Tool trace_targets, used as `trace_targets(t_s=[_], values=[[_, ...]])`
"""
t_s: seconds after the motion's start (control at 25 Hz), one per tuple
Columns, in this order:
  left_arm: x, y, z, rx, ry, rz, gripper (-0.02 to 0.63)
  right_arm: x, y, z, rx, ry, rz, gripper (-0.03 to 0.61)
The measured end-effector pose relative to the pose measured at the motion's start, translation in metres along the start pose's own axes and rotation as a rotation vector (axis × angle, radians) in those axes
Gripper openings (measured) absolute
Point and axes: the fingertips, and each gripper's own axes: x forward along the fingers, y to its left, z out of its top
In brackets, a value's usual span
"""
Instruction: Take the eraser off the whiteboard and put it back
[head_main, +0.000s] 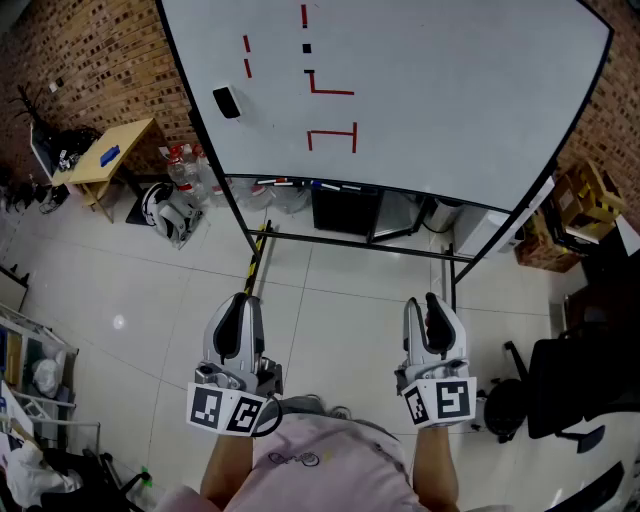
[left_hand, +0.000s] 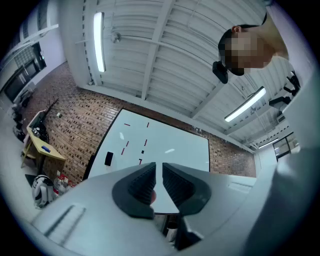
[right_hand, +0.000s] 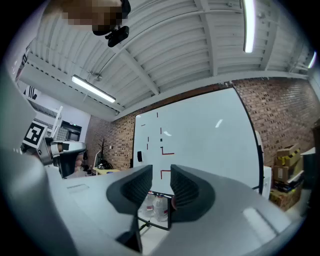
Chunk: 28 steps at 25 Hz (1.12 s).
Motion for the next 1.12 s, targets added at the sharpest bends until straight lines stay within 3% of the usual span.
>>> trace_targets(t_s=[0.08,0.84,1.04,1.12], values=[[0.006,0.01,-0.002,0.01,0.01,0.014,0.066,0.013,0.005,-0.001,0.004,-0.001,0.011,0.104],[0.095,0.168,0.005,0.02,0.01,0.073,0.066,0.199,0.066,-0.021,-0.001,0.007,0.036,0.104],[0.129,0.198,-0.01,0.003,0.023,0.122,0.067,0.242,0.063,-0.03,-0.026,0.038,0.044,0.104],[0.148,0.204,-0.016,-0.006,0.025,0.128,0.098,0.261,0.056,-0.031,-0.031,0.04,0.05,0.104]])
